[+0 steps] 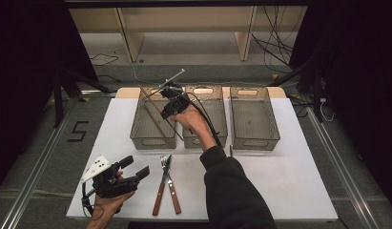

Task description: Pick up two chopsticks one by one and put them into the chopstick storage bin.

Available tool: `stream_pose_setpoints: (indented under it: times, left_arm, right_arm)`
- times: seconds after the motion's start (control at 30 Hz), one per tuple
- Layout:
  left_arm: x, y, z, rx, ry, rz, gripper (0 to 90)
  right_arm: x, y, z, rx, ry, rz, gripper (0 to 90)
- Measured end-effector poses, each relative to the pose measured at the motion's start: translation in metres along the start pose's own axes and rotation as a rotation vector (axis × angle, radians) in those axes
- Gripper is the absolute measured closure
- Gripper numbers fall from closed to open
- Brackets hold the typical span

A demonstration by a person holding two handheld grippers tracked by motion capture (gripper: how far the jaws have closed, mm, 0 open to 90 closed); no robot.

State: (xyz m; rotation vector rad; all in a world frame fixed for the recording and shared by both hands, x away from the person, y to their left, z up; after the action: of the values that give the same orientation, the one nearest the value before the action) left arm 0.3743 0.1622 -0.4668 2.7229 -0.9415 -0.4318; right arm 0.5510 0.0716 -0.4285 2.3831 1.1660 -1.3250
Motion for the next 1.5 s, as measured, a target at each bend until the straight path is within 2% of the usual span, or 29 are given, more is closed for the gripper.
stream_pose_setpoints:
  times: [0.23,0.53,0.93,1.33,1.4,1.47,1.5]
  left_arm:
    - [-0.001,-0.001,0.000,0.000,-0.003,0.001,16.6]
    - [-0.001,0.000,0.000,0.003,-0.005,0.004,16.6]
    - [-0.001,-0.001,0.000,-0.001,-0.004,0.008,16.6]
    - [-0.002,-0.001,-0.001,-0.006,-0.002,0.011,16.6]
    - [-0.002,-0.001,-0.001,-0.005,-0.002,0.011,16.5]
    - [-0.002,-0.001,-0.001,-0.005,-0.003,0.011,16.6]
    - [-0.002,-0.001,-0.001,-0.004,-0.002,0.011,16.6]
  right_arm:
    - [0.013,0.005,-0.014,0.049,0.024,0.003,85.8]
    - [0.026,0.011,-0.025,0.083,0.049,0.024,85.8]
    - [0.045,0.015,-0.028,0.098,0.039,0.041,85.7]
    - [0.060,0.022,-0.024,0.137,0.028,0.051,85.4]
    - [0.062,0.021,-0.022,0.142,0.016,0.043,84.4]
    - [0.063,0.022,-0.021,0.147,0.021,0.064,75.3]
    - [0.063,0.022,-0.020,0.159,0.020,0.054,70.0]
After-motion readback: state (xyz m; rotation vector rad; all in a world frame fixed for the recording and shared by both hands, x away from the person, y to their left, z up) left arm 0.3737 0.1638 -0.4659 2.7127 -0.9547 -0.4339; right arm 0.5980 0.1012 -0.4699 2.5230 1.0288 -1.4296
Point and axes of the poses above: each handheld gripper's, and its own axes: x roughly forward along the jaws, z roughly out of its underside, y roughly to its right, the point moved 10 cm from there along x, roughly forward along the jaws, and after that the axes turned 3 degrees about y, right-handed, at the moved point
